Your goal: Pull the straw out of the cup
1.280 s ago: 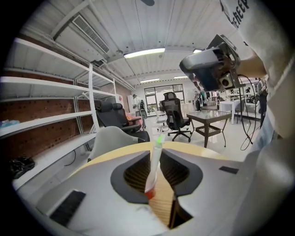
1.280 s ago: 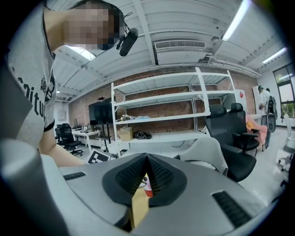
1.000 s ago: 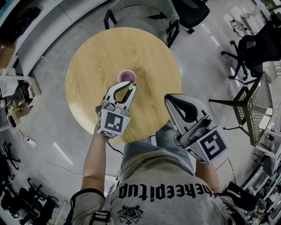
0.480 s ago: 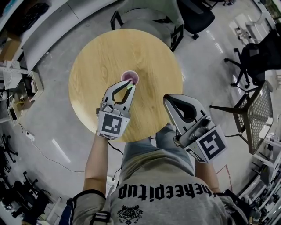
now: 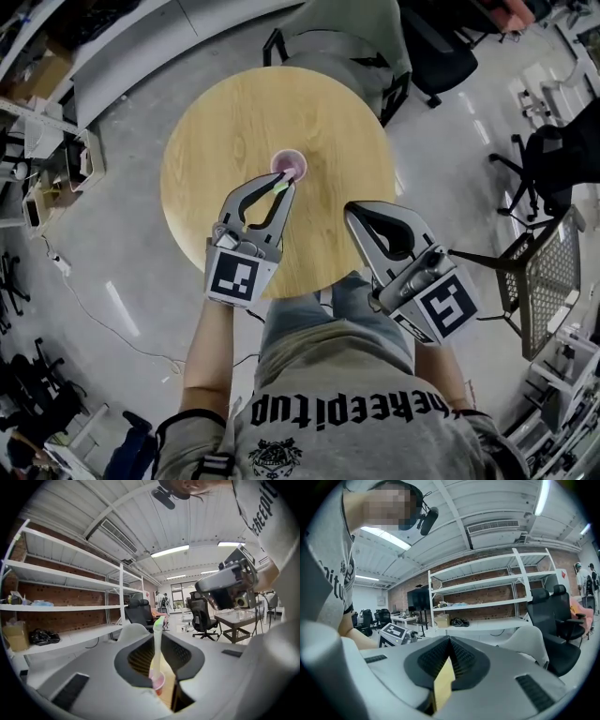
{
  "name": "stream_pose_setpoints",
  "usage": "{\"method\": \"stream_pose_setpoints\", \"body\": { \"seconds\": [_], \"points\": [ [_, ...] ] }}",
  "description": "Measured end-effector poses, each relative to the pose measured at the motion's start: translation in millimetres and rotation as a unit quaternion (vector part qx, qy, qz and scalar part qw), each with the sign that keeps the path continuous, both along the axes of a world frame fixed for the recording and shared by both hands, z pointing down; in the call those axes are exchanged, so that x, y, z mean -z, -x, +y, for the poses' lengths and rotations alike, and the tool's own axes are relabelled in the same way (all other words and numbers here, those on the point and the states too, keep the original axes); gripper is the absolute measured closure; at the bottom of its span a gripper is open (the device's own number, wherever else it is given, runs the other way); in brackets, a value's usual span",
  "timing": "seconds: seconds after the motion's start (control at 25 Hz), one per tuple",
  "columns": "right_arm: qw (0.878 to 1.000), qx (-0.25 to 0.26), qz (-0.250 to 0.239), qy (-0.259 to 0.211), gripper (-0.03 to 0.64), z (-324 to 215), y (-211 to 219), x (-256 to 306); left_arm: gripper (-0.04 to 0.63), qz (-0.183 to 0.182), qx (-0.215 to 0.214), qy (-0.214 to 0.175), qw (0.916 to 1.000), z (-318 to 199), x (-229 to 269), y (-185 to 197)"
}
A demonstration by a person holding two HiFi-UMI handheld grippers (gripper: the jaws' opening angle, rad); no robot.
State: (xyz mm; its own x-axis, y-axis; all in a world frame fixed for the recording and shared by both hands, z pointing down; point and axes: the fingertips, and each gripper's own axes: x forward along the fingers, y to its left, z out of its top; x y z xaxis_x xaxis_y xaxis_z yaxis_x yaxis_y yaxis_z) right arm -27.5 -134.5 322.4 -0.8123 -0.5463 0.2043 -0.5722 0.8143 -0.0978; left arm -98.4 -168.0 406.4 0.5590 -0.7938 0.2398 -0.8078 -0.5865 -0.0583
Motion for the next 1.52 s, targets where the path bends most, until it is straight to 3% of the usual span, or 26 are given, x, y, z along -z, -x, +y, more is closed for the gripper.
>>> {"method": "stream_pose_setpoints", "body": {
  "seconds": [0.6,1.52],
  "points": [
    [0.996,0.09,-0.017,-0.019,0.617,29,15,19,0.511,0.017,0.08,-0.032,0.9961,54,55,6],
    [0.976,0.212,-0.033,-0.041,0.617,71,30,35,0.511,0.028,0.186,-0.085,0.9784,120,103,0]
  ]
}}
